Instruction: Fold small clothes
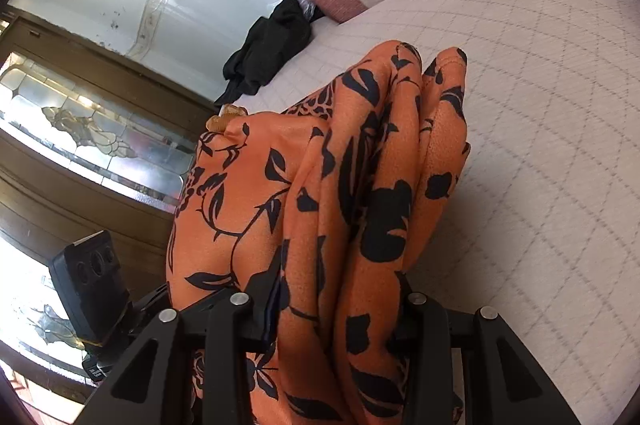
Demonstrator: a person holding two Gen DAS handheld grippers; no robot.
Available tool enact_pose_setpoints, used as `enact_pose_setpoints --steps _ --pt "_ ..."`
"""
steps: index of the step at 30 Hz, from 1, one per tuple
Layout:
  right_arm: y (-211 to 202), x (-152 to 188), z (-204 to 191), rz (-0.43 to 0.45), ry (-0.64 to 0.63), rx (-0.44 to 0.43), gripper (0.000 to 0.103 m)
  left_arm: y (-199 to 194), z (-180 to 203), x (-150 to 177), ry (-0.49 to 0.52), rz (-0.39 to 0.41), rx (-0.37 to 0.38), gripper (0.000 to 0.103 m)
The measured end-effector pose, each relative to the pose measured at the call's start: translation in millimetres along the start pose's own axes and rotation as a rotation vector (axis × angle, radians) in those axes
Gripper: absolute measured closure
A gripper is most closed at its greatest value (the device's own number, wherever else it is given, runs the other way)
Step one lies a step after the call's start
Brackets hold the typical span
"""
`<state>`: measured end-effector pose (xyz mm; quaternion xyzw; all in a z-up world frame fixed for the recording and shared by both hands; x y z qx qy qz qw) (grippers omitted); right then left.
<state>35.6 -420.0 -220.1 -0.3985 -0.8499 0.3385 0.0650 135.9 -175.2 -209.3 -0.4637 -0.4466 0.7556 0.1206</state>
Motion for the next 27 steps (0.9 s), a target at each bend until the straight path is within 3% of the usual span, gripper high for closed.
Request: enact_pose_setpoints --steps 16,27 --pt "33.2 24.0 -23.2 -0.065 -0.020 0.003 0.063 -19.8 -20.6 27.3 -0.030 -0.025 -0.025 0.038" --pt "65.7 25.1 -29.3 -0.094 -0.031 0.054 0.063 -7.0 -31.9 36.5 -0.053 -0.076 -0.025 0.038"
Point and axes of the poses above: each gripper's, at about its wrist camera, not at the fingertips, and y roughly the way its jaws point, z to its right, x to its underside, the point moved 1 cm from there along y, roughly the way its jaws point, and after that the axes turned 14 degrees about y, right-handed, at the moved point
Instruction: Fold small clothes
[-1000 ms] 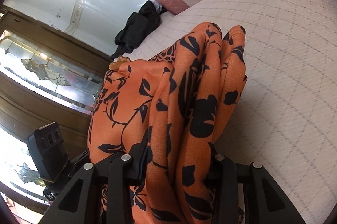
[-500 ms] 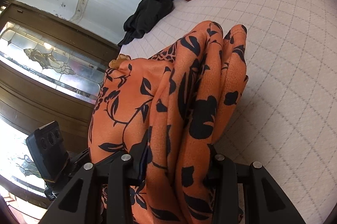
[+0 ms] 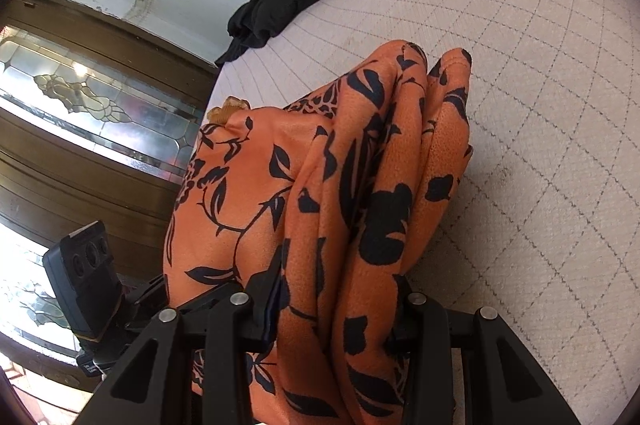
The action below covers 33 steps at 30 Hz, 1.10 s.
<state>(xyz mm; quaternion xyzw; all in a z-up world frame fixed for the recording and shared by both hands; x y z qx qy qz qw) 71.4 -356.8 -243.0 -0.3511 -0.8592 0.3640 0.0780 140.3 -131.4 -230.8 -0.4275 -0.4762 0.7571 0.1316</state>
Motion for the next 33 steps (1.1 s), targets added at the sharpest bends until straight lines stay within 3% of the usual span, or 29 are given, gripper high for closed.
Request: enact_pose_setpoints --steps 6,15,20,23,28,29,30,31,33 --pt "15.7 -8.3 -1.3 -0.011 0.015 0.027 0.062 4.0 -1.8 0.3 -0.011 -0.013 -0.007 0.034" --pt "25.1 -10.6 -7.6 -0.007 0.007 0.085 0.051 2.0 -1.9 0.2 -0.027 -0.022 -0.025 0.029" --pt "10.5 5.0 -15.0 0.062 -0.049 0.163 0.046 -5.3 1.9 2.3 -0.036 -0.025 -0.074 0.028" --pt "-6.8 18.4 -19.9 0.139 -0.101 0.225 0.046 -14.1 7.1 3.8 -0.035 -0.017 -0.133 0.028" --pt "-46.3 45.6 -39.8 0.329 -0.221 0.256 0.047 -52.0 22.3 13.3 0.017 0.073 -0.327 0.027" --pt "-53.5 53.6 -45.2 0.357 -0.255 0.239 0.050 -58.8 23.1 16.5 0.019 0.087 -0.355 0.026" --pt "-57.9 59.8 -49.5 0.370 -0.283 0.227 0.063 -65.0 23.2 20.5 0.015 0.097 -0.381 0.021" --pt "-59.5 66.7 -54.7 0.373 -0.311 0.219 0.068 -69.1 22.2 24.8 0.008 0.103 -0.401 0.017" --pt "-52.9 77.5 -61.2 0.348 -0.340 0.217 0.068 -68.2 20.0 32.9 0.007 0.093 -0.426 0.015"
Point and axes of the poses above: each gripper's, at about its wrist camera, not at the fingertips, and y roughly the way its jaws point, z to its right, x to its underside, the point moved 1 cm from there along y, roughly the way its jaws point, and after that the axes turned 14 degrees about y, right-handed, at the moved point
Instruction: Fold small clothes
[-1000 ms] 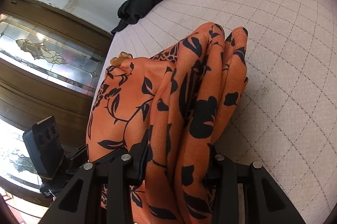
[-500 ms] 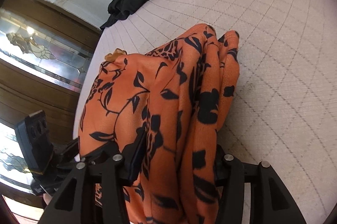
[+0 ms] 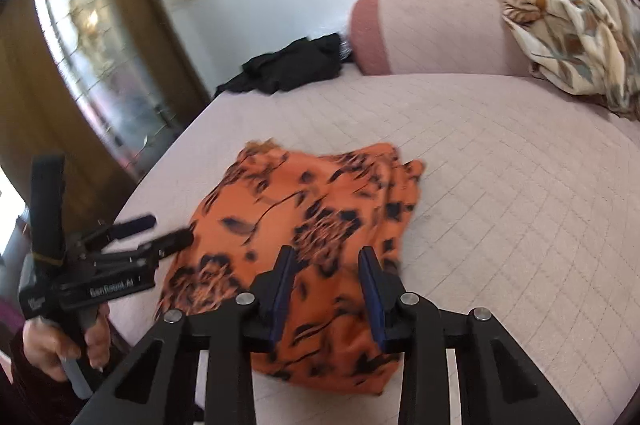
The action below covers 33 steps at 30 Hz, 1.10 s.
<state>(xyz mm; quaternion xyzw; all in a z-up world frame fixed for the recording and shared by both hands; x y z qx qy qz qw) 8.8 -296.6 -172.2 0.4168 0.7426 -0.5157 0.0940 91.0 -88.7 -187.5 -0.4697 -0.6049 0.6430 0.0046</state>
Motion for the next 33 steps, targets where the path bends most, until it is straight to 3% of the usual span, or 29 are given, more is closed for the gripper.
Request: enact_pose_setpoints --steps 3,5,8,18,21,23,24,25,33 --pt "26.0 18.2 1.8 -0.145 0.018 0.004 0.069 24.7 9.0 14.6 0.043 -0.119 -0.005 0.015" --pt "48.8 30.0 9.2 -0.249 0.049 0.051 0.068 23.8 9.1 19.9 0.021 -0.111 -0.007 0.015" --pt "37.3 26.5 -0.2 -0.221 0.026 0.065 0.069 3.3 6.2 12.7 0.015 -0.102 -0.016 0.015" --pt "-93.4 4.5 -12.8 0.062 0.049 0.013 0.067 -132.8 7.2 -28.2 -0.035 0.190 -0.171 0.014" --pt "-123.9 1.2 -23.5 0.132 0.060 0.011 0.065 -161.2 10.9 -34.6 -0.048 0.235 -0.207 0.014" --pt "-143.9 2.4 -32.6 0.181 0.050 0.010 0.047 -178.2 13.0 -35.9 -0.055 0.257 -0.219 0.013" --pt "-153.7 4.0 -36.8 0.202 0.045 0.008 0.035 -185.8 13.4 -36.0 -0.063 0.265 -0.221 0.008" --pt "-163.0 6.8 -40.5 0.225 0.038 0.002 0.035 -194.0 13.6 -34.7 -0.072 0.274 -0.224 0.003" --pt "-198.4 22.1 -72.7 0.313 -0.044 0.074 0.035 -242.6 12.9 -24.7 -0.108 0.342 -0.278 0.002"
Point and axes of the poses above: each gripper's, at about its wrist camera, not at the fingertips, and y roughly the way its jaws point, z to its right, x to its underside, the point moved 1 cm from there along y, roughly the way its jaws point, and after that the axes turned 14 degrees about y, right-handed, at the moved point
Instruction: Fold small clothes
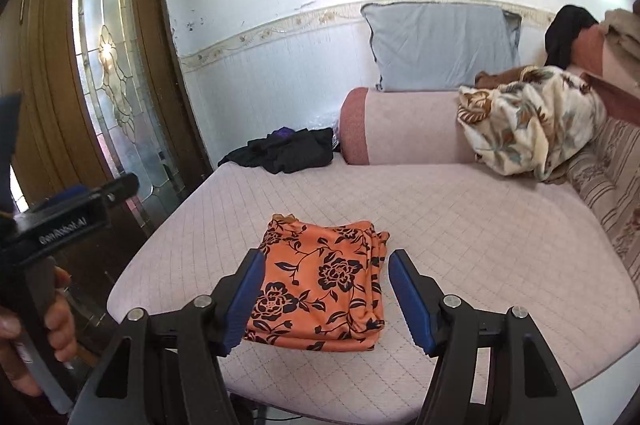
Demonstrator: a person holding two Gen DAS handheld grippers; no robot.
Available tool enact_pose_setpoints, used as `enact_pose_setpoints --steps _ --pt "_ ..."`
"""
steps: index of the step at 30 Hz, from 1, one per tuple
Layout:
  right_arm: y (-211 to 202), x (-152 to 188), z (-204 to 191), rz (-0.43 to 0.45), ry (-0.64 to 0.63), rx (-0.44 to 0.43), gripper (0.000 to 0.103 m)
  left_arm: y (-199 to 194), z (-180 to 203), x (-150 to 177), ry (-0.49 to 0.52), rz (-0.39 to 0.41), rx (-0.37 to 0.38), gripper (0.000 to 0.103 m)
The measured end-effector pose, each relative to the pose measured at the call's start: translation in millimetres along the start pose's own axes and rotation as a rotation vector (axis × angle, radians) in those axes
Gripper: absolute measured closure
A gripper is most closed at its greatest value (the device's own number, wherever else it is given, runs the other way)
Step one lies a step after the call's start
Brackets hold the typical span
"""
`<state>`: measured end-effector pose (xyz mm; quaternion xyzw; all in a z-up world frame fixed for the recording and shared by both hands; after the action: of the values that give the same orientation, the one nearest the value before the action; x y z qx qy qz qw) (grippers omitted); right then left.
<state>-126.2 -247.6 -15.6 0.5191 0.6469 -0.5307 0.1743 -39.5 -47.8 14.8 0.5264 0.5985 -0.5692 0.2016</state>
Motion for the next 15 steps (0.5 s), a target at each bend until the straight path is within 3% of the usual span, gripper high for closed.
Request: enact_pose_setpoints --steps 5,15 --pt "-12.2 -1.0 -3.9 0.017 0.021 0.010 0.035 -20.7 -6.4 2.6 -0.003 0.015 -0.017 0.002" --pt "-39.3 -6.6 -24.8 0.073 0.005 -0.012 0.030 -63.0 -20.2 4.6 0.028 0.084 -0.142 0.001"
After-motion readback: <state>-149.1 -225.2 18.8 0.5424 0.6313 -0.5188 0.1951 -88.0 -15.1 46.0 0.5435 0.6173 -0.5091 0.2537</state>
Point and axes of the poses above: each gripper's, at about its wrist camera, not at the fingertips, and y roughly the way its jaws point, z to its right, x to its underside, the point moved 1 cm from there along y, roughly the way its jaws point, and after that the axes turned 14 degrees about y, right-handed, at the moved point
